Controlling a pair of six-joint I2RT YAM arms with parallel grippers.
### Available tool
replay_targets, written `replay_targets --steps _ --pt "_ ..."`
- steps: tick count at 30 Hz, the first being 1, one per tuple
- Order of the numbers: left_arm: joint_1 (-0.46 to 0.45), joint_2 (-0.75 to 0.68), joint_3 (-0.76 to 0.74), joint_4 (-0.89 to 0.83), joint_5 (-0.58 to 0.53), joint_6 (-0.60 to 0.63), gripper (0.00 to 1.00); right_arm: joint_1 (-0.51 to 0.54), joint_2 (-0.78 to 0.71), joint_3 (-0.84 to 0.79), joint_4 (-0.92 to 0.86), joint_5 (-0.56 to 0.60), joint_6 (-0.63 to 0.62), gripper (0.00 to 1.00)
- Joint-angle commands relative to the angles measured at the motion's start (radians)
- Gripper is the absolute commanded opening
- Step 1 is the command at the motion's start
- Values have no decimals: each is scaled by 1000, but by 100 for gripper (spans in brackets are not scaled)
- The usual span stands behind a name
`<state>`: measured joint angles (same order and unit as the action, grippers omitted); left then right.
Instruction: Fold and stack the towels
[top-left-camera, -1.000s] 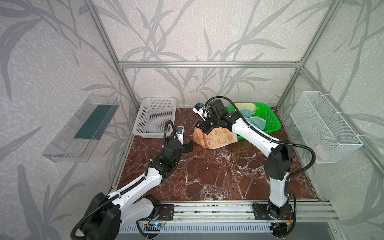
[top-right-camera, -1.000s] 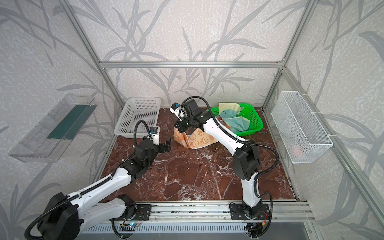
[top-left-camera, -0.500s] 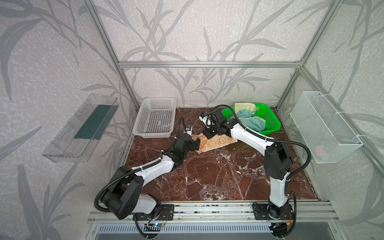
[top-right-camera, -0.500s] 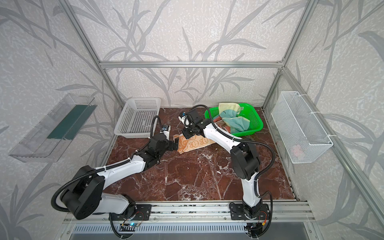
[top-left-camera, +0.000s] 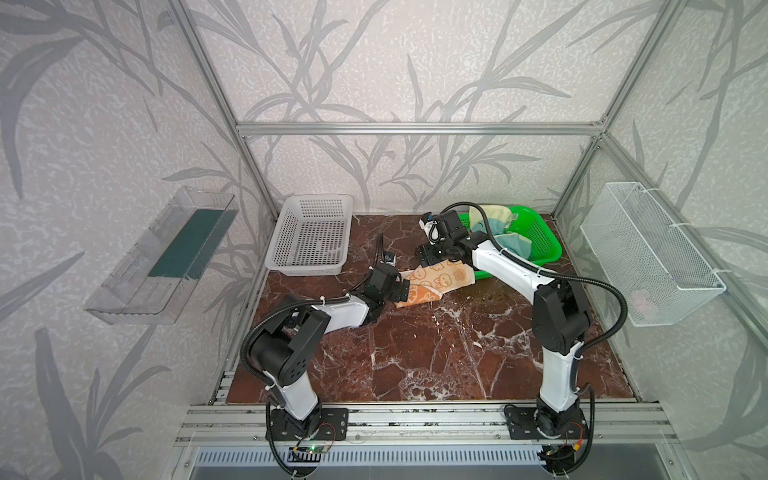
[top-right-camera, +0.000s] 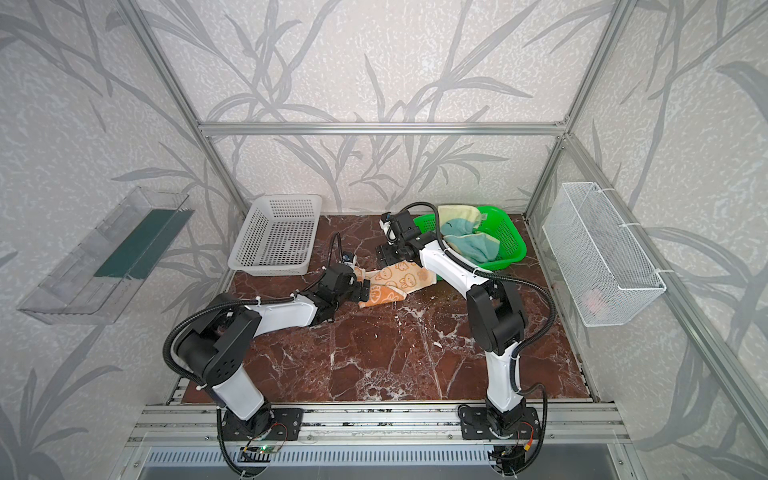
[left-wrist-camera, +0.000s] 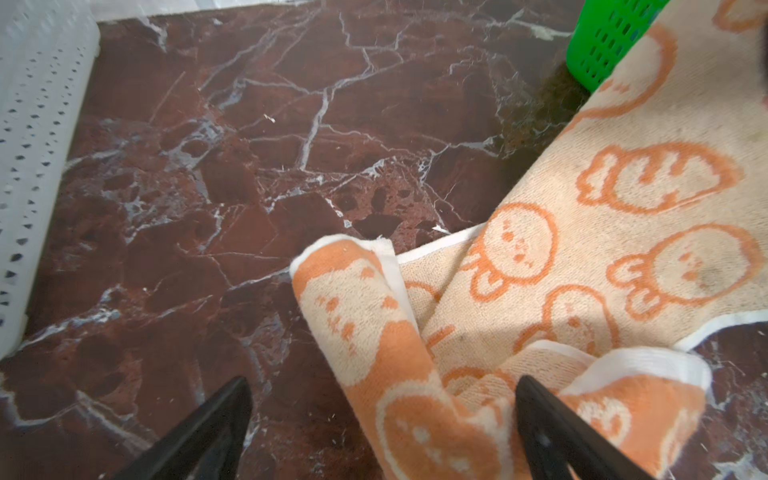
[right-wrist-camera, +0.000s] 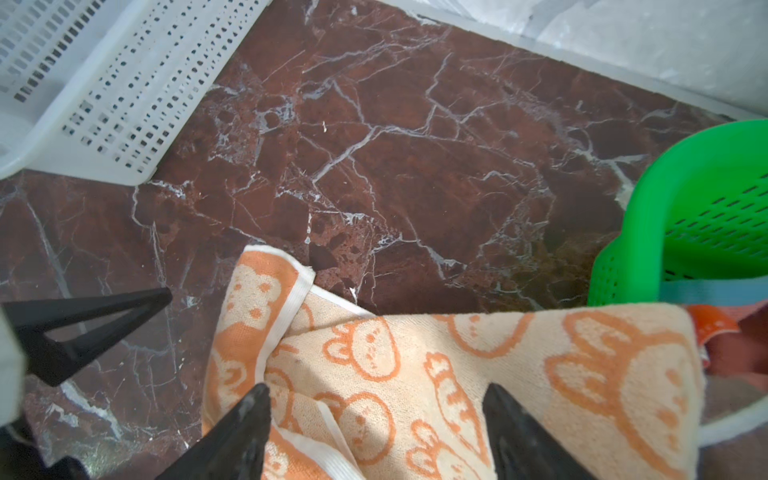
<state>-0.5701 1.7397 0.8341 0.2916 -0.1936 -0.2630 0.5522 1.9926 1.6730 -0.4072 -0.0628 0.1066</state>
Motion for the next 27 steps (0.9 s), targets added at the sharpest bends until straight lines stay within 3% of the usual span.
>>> replay_targets --steps 1,9,12,14,17,18,19,20,27 --pt "-14 45 50 -49 20 -33 99 -3 33 58 2 53 11 81" --pt "-31 122 128 -178 -1 -56 99 -5 22 40 6 79 7 82" --pt "-31 154 169 -245 8 -70 92 -5 18 32 13 83 7 82" --pt "-33 175 206 -309 20 -78 77 -6 21 34 12 84 5 82" --pt "-33 206 245 -376 40 -82 45 -10 34 47 11 80 3 82" --pt "-31 208 249 -385 48 -82 33 -10 41 53 7 79 2 82" --pt "-32 209 250 -392 52 -83 9 -11 51 64 4 79 2 82" --pt "-31 205 252 -409 45 -93 0 -12 64 75 0 79 4 83" --pt "-32 55 164 -443 -59 -92 0 -15 163 181 -36 61 15 83"
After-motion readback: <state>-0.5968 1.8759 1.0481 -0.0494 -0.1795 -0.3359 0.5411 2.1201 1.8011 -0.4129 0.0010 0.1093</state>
